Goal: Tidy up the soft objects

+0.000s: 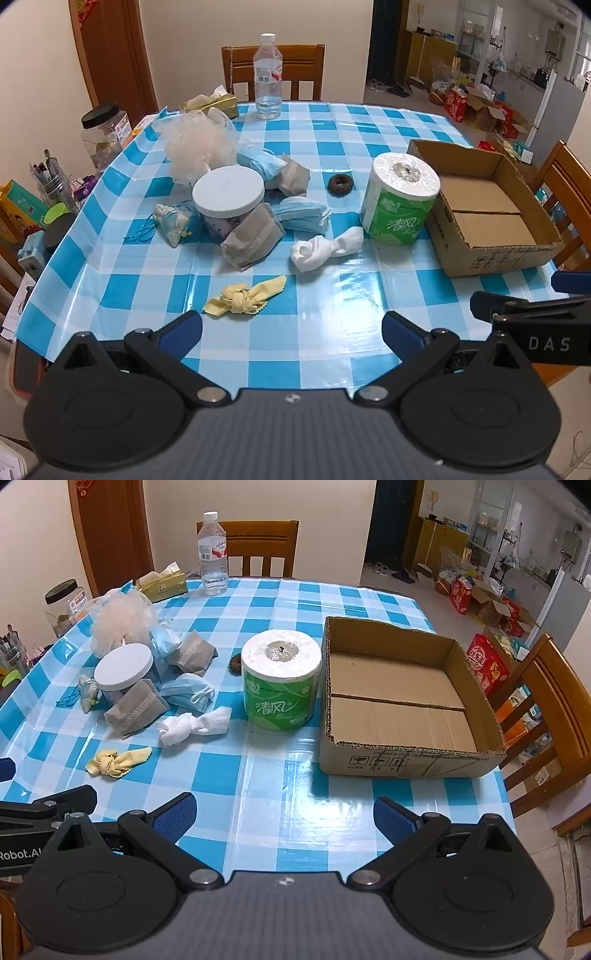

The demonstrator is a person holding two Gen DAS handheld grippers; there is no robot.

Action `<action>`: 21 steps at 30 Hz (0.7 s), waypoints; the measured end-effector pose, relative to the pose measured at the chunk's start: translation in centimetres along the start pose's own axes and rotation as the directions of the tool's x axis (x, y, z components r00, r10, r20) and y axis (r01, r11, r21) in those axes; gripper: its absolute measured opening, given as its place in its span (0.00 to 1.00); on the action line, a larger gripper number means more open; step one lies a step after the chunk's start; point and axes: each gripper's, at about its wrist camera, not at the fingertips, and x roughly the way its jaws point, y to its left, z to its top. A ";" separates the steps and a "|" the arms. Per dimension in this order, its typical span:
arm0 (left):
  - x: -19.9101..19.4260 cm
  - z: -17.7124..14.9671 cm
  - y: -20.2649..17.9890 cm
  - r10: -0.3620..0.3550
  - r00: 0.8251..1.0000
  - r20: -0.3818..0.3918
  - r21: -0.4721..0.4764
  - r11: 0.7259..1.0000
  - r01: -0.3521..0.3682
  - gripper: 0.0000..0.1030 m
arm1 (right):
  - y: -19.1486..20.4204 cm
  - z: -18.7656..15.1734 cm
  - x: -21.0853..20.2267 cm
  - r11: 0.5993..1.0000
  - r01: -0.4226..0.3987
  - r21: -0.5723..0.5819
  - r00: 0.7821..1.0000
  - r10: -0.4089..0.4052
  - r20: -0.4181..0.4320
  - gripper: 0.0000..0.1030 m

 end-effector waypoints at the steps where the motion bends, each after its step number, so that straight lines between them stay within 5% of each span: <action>1: 0.0 0.0 0.0 0.002 1.000 0.000 0.002 1.000 -0.002 0.99 | 0.0 0.0 0.0 1.000 0.002 -0.001 1.000 -0.002 0.001 1.00; 21: -0.3 0.3 -0.4 0.001 1.000 0.004 0.005 1.000 -0.001 0.99 | -0.2 0.4 -0.2 1.000 0.000 -0.003 1.000 0.000 0.004 1.00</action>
